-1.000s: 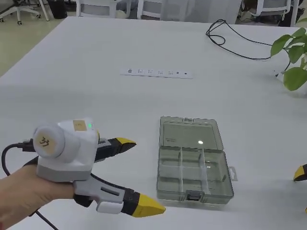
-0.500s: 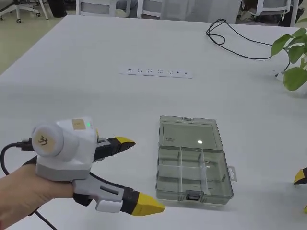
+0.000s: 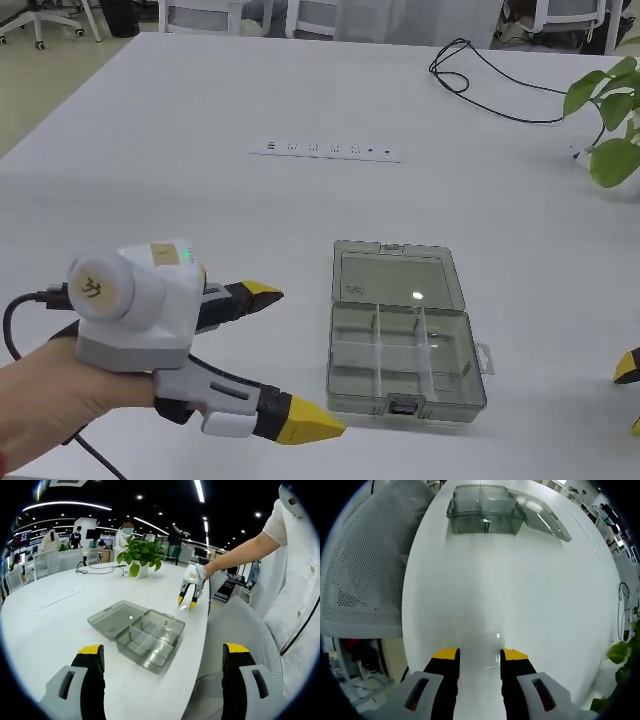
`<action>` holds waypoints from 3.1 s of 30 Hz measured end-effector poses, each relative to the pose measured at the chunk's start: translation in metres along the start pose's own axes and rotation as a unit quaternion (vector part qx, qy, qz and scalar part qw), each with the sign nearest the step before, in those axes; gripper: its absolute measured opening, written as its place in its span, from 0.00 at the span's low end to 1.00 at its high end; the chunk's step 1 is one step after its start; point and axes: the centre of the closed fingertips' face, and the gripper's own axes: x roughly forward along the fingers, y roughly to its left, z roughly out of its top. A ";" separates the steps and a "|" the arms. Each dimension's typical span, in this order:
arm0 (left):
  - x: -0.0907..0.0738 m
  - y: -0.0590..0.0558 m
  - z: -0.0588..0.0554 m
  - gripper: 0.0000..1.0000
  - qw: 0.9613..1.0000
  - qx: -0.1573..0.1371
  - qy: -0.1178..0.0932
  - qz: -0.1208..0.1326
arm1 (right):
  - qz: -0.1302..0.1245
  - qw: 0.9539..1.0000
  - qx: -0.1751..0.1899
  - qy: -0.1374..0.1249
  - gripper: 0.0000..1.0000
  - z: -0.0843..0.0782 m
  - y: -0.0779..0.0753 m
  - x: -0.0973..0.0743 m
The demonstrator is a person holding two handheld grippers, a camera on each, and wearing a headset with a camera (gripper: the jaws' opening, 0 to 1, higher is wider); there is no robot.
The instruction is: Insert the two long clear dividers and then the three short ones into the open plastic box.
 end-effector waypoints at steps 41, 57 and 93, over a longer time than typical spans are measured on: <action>0.035 -0.028 0.090 0.68 0.969 -0.222 -0.092 -0.049 | -0.152 0.975 -0.022 -0.161 0.33 0.159 -0.008 -0.126; 0.071 -0.060 0.091 0.45 0.939 -0.324 -0.066 -0.090 | -0.151 0.971 -0.025 -0.181 0.33 0.206 0.015 -0.143; 0.089 -0.075 0.087 0.00 0.921 -0.372 -0.045 -0.109 | -0.138 0.976 -0.046 -0.164 0.33 0.225 0.035 -0.142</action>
